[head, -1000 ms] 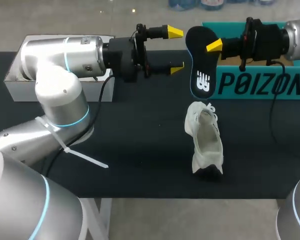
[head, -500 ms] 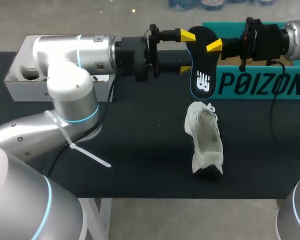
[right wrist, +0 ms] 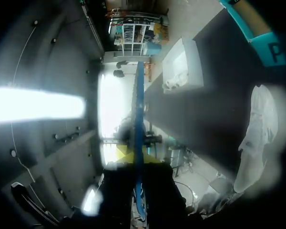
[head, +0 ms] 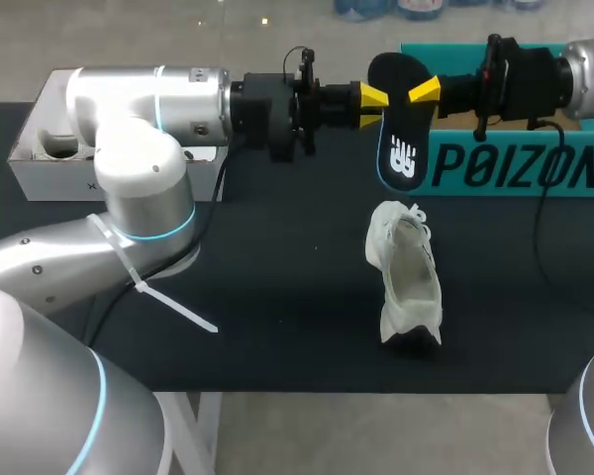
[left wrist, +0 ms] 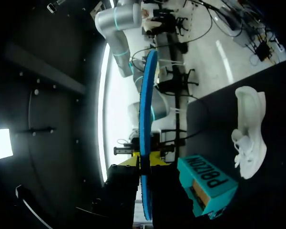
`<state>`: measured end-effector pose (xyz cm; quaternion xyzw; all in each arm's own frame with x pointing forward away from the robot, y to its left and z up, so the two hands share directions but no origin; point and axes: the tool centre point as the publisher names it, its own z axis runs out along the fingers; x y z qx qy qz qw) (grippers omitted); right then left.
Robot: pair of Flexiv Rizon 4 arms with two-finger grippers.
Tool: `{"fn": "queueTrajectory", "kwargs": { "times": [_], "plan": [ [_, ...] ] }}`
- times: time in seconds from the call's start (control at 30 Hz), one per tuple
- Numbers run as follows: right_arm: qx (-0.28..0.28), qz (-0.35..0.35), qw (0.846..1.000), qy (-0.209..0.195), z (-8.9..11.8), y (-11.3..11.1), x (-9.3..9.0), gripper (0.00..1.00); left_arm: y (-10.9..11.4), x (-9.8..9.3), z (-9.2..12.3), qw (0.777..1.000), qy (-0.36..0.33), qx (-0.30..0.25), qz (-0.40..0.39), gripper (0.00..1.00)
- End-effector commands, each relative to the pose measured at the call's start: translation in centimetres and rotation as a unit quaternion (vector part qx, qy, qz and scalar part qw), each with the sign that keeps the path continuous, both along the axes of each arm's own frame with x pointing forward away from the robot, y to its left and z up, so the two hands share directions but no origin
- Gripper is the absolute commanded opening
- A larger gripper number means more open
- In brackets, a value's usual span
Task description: Take the shoe out of the shoebox, open the shoe tongue, remove and reinsert the insole, then place the shoe into the shoebox
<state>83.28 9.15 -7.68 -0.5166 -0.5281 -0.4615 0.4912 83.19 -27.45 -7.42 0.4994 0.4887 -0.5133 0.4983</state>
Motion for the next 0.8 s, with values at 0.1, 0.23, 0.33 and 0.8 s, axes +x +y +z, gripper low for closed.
{"fn": "queueTrajectory", "kwargs": {
  "times": [0.1, 0.23, 0.33, 0.8],
  "plan": [
    [-0.001, 0.000, 1.000, 0.000, -0.01, 0.03, -0.01, 0.00, -0.82, 0.07, -0.07, 1.000, 0.003, 0.004, 0.002, 0.00],
    [-0.001, 0.000, 1.000, 0.000, -0.01, 0.03, -0.01, 0.00, -1.04, 0.01, -0.03, 1.000, 0.004, 0.008, 0.001, 0.13],
    [-0.001, 0.000, 1.000, 0.000, -0.01, 0.03, -0.01, 0.00, -1.05, 0.04, 0.01, 1.000, 0.008, 0.010, 0.002, 0.45],
    [-0.001, 0.000, 1.000, 0.000, -0.01, 0.03, -0.01, 0.00, -1.21, 0.16, -0.33, 1.000, 0.016, 0.023, 0.011, 0.31]
  ]
}}
